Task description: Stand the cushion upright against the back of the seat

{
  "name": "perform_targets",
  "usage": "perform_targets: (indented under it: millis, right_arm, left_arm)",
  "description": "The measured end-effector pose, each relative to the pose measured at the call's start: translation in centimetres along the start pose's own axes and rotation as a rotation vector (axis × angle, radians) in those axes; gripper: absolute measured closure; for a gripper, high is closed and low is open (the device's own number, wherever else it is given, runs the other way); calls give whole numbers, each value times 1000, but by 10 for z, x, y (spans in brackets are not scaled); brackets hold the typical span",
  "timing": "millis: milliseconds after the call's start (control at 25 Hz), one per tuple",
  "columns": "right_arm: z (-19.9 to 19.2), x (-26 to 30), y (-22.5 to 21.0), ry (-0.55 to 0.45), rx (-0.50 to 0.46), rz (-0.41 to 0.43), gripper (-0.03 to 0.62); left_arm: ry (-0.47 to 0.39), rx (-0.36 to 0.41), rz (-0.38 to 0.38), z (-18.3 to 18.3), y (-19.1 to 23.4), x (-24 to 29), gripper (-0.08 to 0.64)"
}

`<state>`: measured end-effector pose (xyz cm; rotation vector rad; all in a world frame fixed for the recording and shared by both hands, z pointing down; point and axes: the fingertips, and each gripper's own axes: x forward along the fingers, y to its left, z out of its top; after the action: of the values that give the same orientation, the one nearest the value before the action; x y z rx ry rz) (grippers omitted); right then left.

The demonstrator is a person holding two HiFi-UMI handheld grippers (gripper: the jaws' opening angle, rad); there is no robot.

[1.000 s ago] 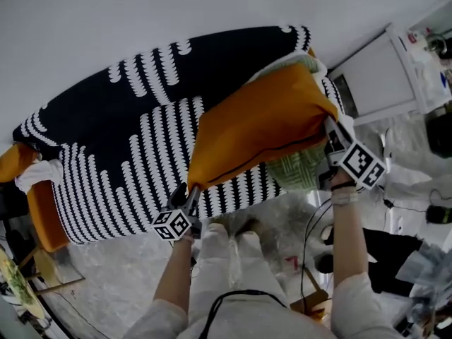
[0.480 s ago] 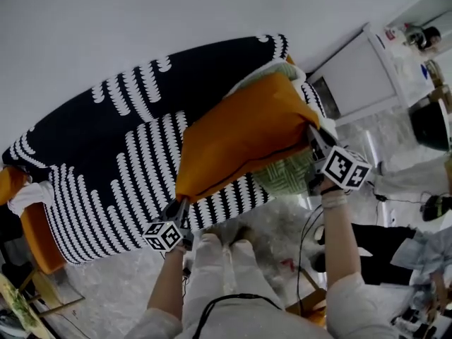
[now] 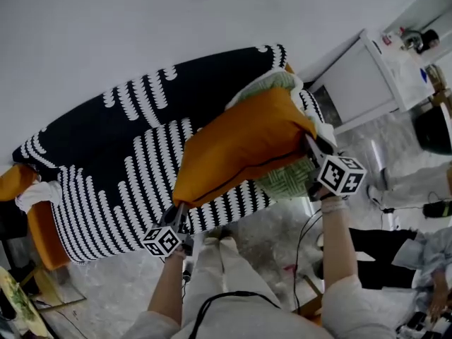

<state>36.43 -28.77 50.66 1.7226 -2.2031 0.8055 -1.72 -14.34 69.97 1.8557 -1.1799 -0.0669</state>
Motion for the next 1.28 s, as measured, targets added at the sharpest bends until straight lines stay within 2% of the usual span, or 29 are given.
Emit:
perform_targets:
  millis: [280,640,1160,1280]
  right_arm:
    - [-7,-14,8,11,-37,65,525]
    - [-25,-15,48,37,-68,164,528]
    - [-73,-7,84,107,59,226,531]
    - [-86,-1,87,124,79,211,531]
  left_arm:
    - [-99,-35,25,5,-16,-33,509]
    - [-231,-44,92,26,-7,-90,509]
    - [-334,4,142,79,15,-138,509]
    - [-342,0,144,90,26,-138,509]
